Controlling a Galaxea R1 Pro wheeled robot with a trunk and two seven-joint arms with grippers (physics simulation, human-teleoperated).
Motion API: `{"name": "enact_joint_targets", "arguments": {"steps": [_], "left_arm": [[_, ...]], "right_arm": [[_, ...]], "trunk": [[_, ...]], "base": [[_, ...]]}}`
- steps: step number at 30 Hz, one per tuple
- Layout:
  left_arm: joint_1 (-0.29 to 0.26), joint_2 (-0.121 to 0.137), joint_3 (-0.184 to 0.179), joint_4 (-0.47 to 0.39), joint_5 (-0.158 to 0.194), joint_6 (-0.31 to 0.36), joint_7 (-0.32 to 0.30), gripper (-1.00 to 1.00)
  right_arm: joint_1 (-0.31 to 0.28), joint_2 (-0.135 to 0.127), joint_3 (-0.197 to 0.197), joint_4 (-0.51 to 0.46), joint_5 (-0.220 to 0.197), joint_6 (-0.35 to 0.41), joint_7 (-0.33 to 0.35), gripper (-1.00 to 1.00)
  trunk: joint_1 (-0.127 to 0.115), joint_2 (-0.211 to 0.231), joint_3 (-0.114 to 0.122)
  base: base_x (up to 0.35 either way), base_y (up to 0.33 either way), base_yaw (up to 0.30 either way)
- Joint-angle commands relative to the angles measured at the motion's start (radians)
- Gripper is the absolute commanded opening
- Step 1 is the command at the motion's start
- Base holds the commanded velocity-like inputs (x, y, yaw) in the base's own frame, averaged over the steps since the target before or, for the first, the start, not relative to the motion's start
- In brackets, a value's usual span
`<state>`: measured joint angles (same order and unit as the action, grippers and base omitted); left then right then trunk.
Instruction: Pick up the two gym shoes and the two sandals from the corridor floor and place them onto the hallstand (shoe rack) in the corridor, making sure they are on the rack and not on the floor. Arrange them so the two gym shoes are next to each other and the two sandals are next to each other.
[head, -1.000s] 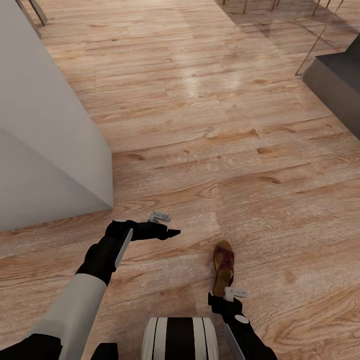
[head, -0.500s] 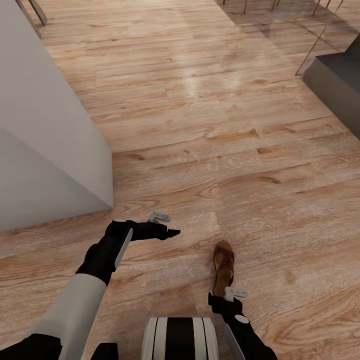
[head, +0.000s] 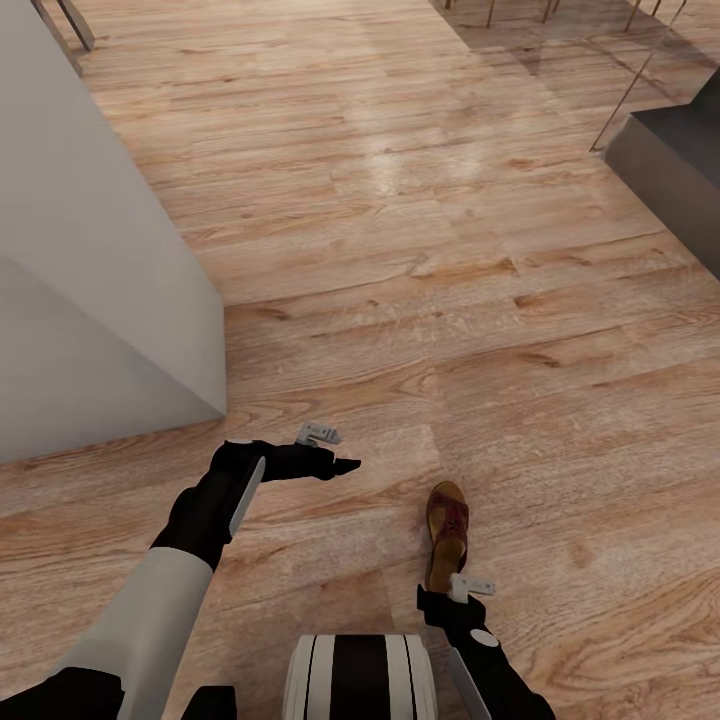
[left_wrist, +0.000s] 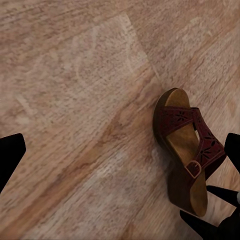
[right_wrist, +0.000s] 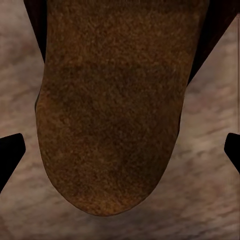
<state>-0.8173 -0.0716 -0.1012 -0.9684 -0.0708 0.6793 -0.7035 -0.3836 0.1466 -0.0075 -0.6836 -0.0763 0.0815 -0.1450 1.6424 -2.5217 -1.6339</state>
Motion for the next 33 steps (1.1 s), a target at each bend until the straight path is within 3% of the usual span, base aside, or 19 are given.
{"name": "enact_joint_targets", "arguments": {"steps": [1, 3, 4, 29, 33], "left_arm": [[0.000, 0.000, 0.001, -0.001, -0.007, 0.004, -0.007, 1.00], [0.000, 0.000, 0.001, -0.001, -0.007, 0.004, -0.007, 1.00], [0.000, 0.000, 0.001, -0.001, -0.007, 0.004, -0.007, 1.00], [0.000, 0.002, -0.002, -0.001, -0.007, 0.003, -0.007, 1.00], [0.000, 0.007, 0.006, -0.001, -0.008, 0.005, -0.007, 1.00]], "right_arm": [[0.000, 0.000, -0.001, -0.002, -0.008, 0.004, -0.002, 1.00], [0.000, -0.002, -0.001, -0.002, -0.008, 0.004, -0.003, 1.00], [0.000, -0.003, -0.001, -0.002, -0.008, 0.004, -0.003, -1.00], [0.000, -0.005, 0.000, -0.002, -0.008, 0.004, -0.002, -1.00], [0.000, -0.014, 0.000, -0.005, -0.008, 0.001, -0.002, -1.00]], "trunk": [[0.000, 0.000, -0.001], [0.000, 0.000, -0.001], [0.000, 0.000, -0.001], [0.000, 0.000, -0.001], [-0.002, 0.001, 0.015]], "base": [[0.000, 0.000, 0.000], [0.000, 0.000, 0.000], [0.000, 0.000, 0.000], [0.000, 0.000, 0.000], [0.000, 0.000, 0.000]]}}
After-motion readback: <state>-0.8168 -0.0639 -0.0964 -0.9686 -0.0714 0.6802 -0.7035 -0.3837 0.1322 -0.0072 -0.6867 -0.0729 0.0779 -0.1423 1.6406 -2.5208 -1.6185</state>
